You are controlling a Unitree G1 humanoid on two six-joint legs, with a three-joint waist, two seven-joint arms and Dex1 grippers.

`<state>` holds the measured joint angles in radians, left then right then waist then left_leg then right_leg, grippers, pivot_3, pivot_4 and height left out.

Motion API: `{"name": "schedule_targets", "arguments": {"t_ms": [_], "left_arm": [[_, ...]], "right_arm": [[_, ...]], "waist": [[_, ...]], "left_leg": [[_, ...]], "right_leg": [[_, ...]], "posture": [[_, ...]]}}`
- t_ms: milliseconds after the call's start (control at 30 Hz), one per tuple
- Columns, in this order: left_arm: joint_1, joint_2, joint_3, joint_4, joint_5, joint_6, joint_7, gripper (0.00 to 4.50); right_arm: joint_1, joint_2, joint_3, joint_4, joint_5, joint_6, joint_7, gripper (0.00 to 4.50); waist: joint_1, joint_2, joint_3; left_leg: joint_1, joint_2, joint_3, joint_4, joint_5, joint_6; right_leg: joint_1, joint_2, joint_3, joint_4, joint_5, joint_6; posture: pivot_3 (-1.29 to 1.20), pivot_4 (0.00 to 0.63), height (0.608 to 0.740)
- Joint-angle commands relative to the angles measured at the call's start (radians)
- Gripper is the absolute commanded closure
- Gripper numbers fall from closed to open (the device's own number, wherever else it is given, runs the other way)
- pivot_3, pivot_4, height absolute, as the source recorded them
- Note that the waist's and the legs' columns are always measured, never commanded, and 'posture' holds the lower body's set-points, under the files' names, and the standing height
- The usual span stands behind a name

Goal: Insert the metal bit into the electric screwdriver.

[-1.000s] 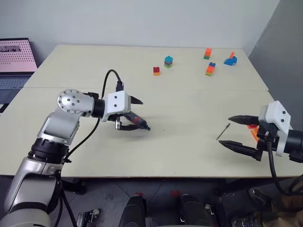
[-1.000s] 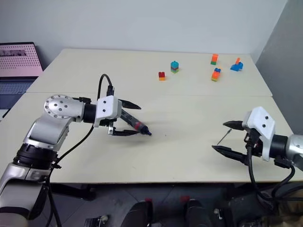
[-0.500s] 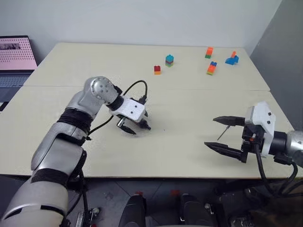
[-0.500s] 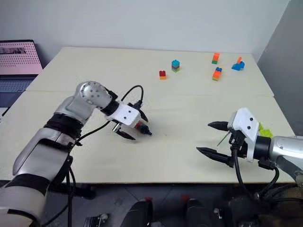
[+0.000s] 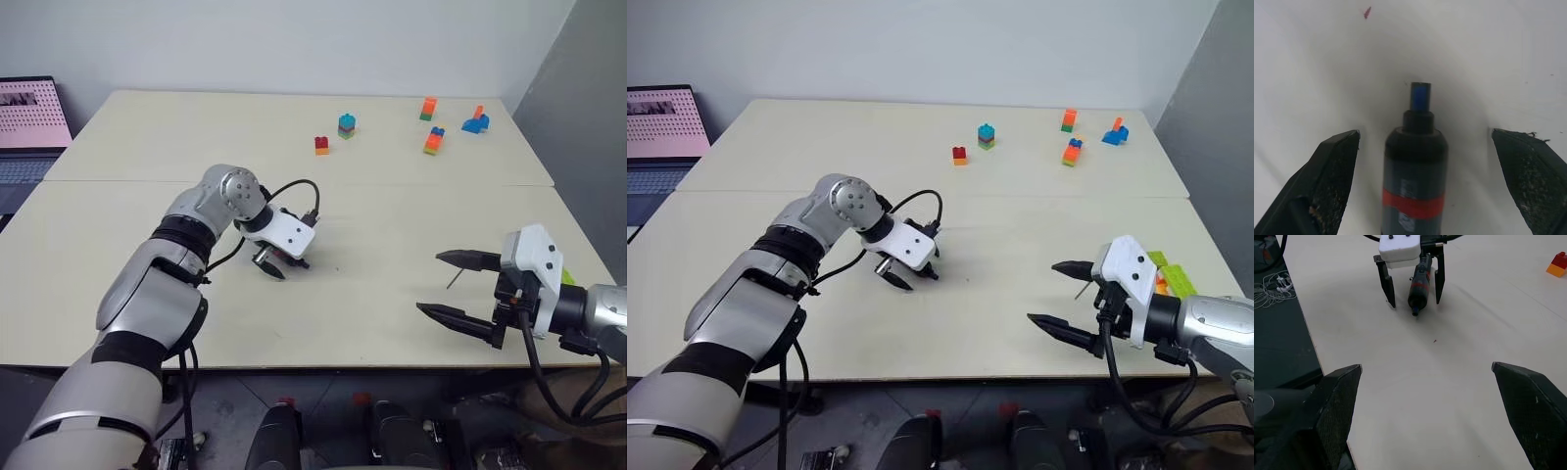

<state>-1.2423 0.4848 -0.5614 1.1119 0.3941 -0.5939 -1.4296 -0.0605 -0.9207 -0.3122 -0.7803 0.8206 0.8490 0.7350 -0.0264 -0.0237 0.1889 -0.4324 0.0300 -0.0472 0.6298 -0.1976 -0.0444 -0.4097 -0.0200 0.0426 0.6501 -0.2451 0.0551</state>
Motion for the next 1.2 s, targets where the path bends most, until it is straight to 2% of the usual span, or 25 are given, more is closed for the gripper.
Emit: {"name": "schedule_targets", "arguments": {"t_ms": [33, 67, 167, 433, 567, 667, 867, 1067, 1200], "left_arm": [[-0.036, -0.013, -0.02, 0.045, 0.052, -0.003, 0.025, 0.0], [-0.038, -0.017, -0.023, 0.053, 0.062, -0.002, 0.026, 0.0], [-0.053, -0.018, -0.041, 0.078, 0.105, 0.004, 0.056, 0.44], [-0.048, -0.014, -0.048, 0.105, 0.144, -0.01, 0.066, 2.22], [-0.041, -0.003, -0.046, 0.103, 0.149, -0.028, 0.066, 2.81], [-0.037, 0.005, -0.033, 0.099, 0.134, -0.04, 0.053, 2.83], [-0.04, 0.031, 0.172, 0.042, -0.093, 0.069, -0.029, 2.83], [0.0, 0.056, 0.314, -0.126, -0.264, 0.305, -0.105, 2.83], [0.112, 0.052, 0.428, -0.378, -0.406, 0.588, -0.043, 2.84]], "right_arm": [[-0.016, -0.006, -0.006, -0.018, 0.018, -0.01, -0.011, 0.02], [-0.018, -0.007, -0.005, -0.017, 0.02, -0.01, -0.012, 0.02], [-0.024, -0.007, 0.0, -0.014, 0.021, -0.011, -0.016, 0.0], [-0.03, -0.016, 0.006, -0.008, 0.014, -0.022, -0.017, 0.0], [-0.037, -0.023, 0.008, -0.003, 0.011, -0.026, -0.015, 0.0], [-0.041, -0.027, 0.008, 0.0, 0.012, -0.029, -0.012, 0.0], [-0.051, -0.05, -0.025, 0.003, 0.044, -0.019, 0.003, 0.0], [-0.068, -0.062, -0.028, 0.021, 0.053, -0.022, 0.01, 0.0], [-0.106, -0.064, -0.004, 0.046, 0.046, -0.028, 0.019, 0.0]], "waist": [[0.0, 0.0, 0.0], [0.0, 0.0, 0.0], [0.0, 0.0, 0.0], [-0.001, 0.0, 0.0], [-0.005, 0.0, 0.0], [-0.005, 0.0, 0.0], [-0.005, 0.0, 0.0], [-0.004, 0.0, 0.0], [-0.005, 0.0, 0.0]], "left_leg": [[0.0, 0.0, 0.0, 0.0, 0.0, 0.0], [0.0, 0.0, 0.0, 0.0, 0.0, 0.0], [0.0, 0.0, 0.0, 0.0, 0.0, 0.0], [0.006, 0.0, 0.0, 0.001, 0.001, 0.001], [0.007, 0.0, 0.0, 0.001, 0.001, 0.001], [0.007, 0.0, 0.0, 0.001, 0.001, 0.001], [0.006, 0.0, 0.0, 0.001, 0.001, 0.001], [0.005, 0.0, 0.0, 0.001, 0.001, 0.001], [0.005, 0.0, 0.0, 0.001, 0.001, 0.001]], "right_leg": [[0.0, 0.0, 0.0, 0.0, 0.0, 0.0], [0.0, 0.0, 0.0, 0.0, 0.0, 0.0], [0.0, 0.0, 0.0, 0.001, 0.0, 0.0], [0.001, 0.0, 0.001, 0.009, -0.001, -0.002], [0.001, 0.0, 0.002, 0.01, -0.002, -0.004], [0.002, 0.0, 0.002, 0.011, -0.001, -0.002], [0.001, 0.0, 0.001, 0.011, -0.001, -0.002], [0.001, 0.0, 0.001, 0.011, -0.001, -0.002], [0.001, 0.0, 0.001, 0.012, -0.001, -0.002]], "posture": [[0.0, 0.15, 0.74], [0.0, 0.15, 0.74], [0.0, 0.15, 0.74], [0.0, 0.15, 0.74], [0.0, 0.15, 0.74], [0.0, 0.15, 0.74], [0.0, 0.15, 0.74], [0.0, 0.15, 0.74], [0.0, 0.15, 0.74]]}}
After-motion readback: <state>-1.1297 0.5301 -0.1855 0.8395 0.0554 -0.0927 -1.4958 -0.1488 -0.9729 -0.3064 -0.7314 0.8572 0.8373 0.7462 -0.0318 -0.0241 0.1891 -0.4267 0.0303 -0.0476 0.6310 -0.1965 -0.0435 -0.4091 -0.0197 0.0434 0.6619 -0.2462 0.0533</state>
